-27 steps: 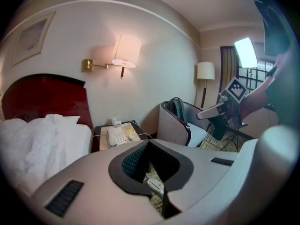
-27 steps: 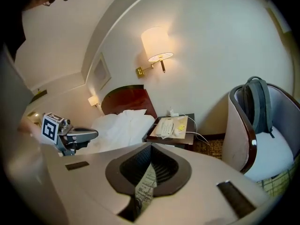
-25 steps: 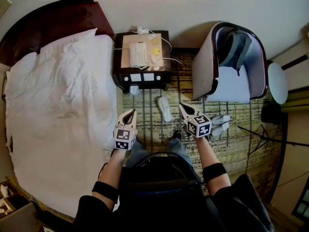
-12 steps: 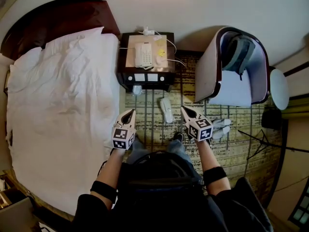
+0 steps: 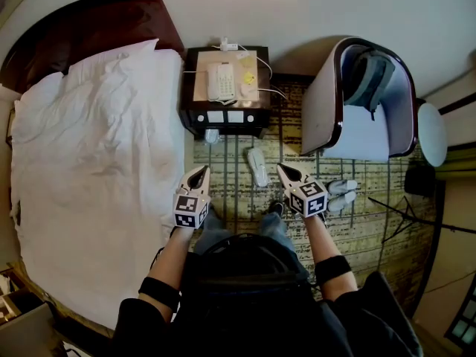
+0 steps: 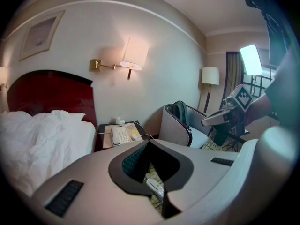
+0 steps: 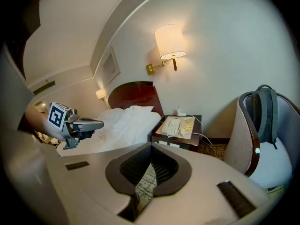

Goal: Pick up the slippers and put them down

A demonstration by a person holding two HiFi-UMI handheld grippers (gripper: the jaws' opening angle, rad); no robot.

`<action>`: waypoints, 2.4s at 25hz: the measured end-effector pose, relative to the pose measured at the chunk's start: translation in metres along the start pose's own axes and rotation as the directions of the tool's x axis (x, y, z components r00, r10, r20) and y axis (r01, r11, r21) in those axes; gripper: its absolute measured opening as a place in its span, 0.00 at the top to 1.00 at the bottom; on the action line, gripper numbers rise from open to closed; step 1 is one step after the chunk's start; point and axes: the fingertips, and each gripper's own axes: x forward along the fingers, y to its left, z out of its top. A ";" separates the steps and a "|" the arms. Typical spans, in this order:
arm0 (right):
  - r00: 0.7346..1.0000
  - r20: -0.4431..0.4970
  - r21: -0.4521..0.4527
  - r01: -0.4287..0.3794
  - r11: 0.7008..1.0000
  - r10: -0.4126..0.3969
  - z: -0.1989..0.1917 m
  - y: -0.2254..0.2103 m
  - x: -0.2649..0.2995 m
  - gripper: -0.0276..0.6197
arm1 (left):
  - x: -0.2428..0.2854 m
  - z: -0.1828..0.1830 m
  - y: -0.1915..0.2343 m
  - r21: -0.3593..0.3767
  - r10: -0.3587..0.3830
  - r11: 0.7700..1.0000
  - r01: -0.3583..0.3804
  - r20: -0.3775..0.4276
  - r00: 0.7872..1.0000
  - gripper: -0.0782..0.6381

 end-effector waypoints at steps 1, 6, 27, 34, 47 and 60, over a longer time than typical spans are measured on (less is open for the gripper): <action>1.000 -0.004 -0.002 -0.004 1.000 0.004 -0.001 0.001 0.002 0.96 | 0.001 -0.001 0.000 -0.002 -0.004 1.000 0.004 -0.007 1.000 0.90; 0.999 -0.024 -0.012 -0.023 1.000 0.023 -0.007 0.011 0.016 0.96 | 0.007 -0.014 0.007 -0.019 -0.017 1.000 0.016 -0.048 0.999 0.90; 0.978 -0.182 -0.132 -0.123 0.984 0.098 -0.065 0.051 0.173 0.96 | 0.137 -0.143 0.090 -0.395 -0.157 0.916 0.073 -0.186 0.970 0.60; 0.969 -0.225 -0.179 -0.146 0.973 0.103 -0.112 0.036 0.270 0.96 | 0.218 -0.240 0.138 -0.574 -0.153 0.818 0.036 -0.158 0.976 0.53; 0.953 -0.262 -0.175 -0.203 0.963 0.153 -0.257 -0.023 0.458 0.96 | 0.375 -0.428 0.215 -0.725 -0.131 0.688 0.012 -0.108 0.986 0.44; 0.951 -0.222 -0.199 -0.262 0.944 0.217 -0.337 -0.056 0.568 0.96 | 0.480 -0.551 0.265 -0.703 -0.115 0.710 -0.038 -0.169 0.979 0.38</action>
